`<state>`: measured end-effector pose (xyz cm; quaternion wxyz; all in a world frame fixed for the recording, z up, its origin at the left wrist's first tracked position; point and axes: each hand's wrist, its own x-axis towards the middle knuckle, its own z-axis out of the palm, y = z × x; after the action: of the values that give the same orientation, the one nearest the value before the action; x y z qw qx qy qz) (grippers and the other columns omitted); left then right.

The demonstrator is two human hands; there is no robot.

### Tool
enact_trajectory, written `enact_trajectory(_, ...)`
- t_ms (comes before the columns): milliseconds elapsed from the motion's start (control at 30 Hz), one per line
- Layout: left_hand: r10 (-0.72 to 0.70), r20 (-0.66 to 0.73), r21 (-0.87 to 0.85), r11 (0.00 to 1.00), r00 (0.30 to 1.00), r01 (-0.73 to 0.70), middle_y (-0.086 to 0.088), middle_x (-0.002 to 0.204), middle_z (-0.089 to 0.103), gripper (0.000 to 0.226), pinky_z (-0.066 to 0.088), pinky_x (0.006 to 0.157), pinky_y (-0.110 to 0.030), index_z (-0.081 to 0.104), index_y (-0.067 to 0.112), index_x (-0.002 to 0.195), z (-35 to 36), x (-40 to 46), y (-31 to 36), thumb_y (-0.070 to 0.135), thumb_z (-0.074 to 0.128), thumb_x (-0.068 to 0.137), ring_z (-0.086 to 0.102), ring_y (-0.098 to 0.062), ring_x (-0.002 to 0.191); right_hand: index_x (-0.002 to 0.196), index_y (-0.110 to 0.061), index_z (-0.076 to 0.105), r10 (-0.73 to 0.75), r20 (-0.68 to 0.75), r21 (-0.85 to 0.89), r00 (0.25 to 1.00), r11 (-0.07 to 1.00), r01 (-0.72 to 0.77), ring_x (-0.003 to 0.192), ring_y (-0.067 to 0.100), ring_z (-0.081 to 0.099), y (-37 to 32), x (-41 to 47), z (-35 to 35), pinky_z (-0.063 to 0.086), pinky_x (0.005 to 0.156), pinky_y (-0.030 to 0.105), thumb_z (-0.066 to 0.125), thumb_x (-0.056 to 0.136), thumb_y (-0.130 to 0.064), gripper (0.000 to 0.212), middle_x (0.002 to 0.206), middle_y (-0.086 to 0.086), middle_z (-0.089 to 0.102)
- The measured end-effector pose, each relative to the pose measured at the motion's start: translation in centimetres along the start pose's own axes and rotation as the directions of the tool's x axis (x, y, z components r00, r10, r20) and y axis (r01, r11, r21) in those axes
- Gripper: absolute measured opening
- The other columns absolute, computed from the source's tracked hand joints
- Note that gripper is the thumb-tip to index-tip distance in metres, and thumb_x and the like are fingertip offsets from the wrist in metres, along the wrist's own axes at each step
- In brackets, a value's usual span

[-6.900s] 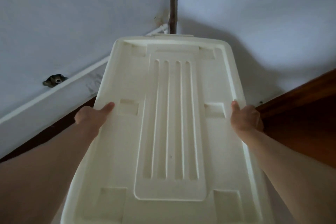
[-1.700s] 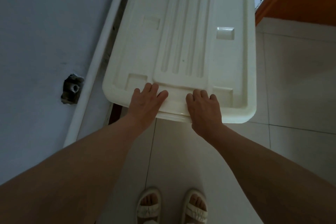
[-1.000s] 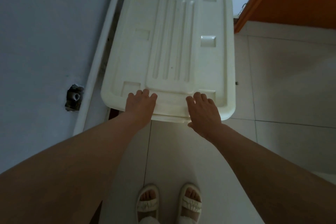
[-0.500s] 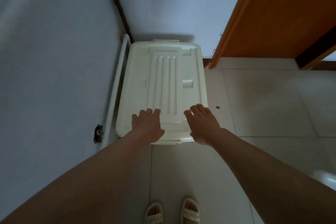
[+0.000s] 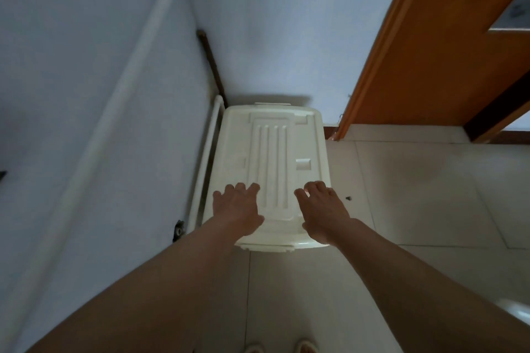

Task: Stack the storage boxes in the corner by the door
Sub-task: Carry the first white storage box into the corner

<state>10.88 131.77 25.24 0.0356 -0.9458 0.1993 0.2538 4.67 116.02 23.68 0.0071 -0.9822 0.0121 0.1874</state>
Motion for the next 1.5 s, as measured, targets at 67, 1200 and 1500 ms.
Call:
enact_trajectory(67,-0.001,-0.008,0.003,1.0,1.0,0.001,-0.006,0.149,0.036,0.07,0.028,0.109,-0.045,0.022,0.024,0.148,-0.8,-0.7,-0.3,0.044,0.054,0.089,0.034,-0.027,0.136,0.137,-0.011,0.035,0.008,-0.009,0.014,1.0,1.0,-0.008,0.135,0.03,0.028,-0.1,-0.5,-1.0,0.03,0.11,0.037,0.063,0.084,-0.012,0.06,0.144,0.012,0.034)
enact_trajectory(1200,-0.454,0.012,-0.228,0.866,0.891,0.444,-0.007,0.138,0.046,0.073,0.036,0.103,-0.039,0.028,0.018,0.143,-9.8,2.7,20.0,0.047,0.059,0.084,0.046,-0.026,0.127,0.14,-0.013,0.032,-0.388,-0.025,-0.096,0.921,0.918,0.384,0.128,0.028,0.037,22.4,3.4,-12.6,0.04,0.102,0.039,0.057,0.089,-0.032,0.06,0.142,0.01,0.036)
enact_trajectory(1500,-0.558,0.023,-0.311,0.784,0.829,0.537,-0.008,0.143,0.043,0.076,0.036,0.104,-0.039,0.025,0.019,0.146,-13.3,9.2,18.7,0.05,0.058,0.085,0.046,-0.026,0.129,0.139,-0.012,0.033,-0.482,0.045,-0.18,0.875,0.858,0.482,0.128,0.029,0.037,23.9,12.0,-15.6,0.038,0.103,0.039,0.059,0.089,-0.033,0.06,0.143,0.012,0.034)
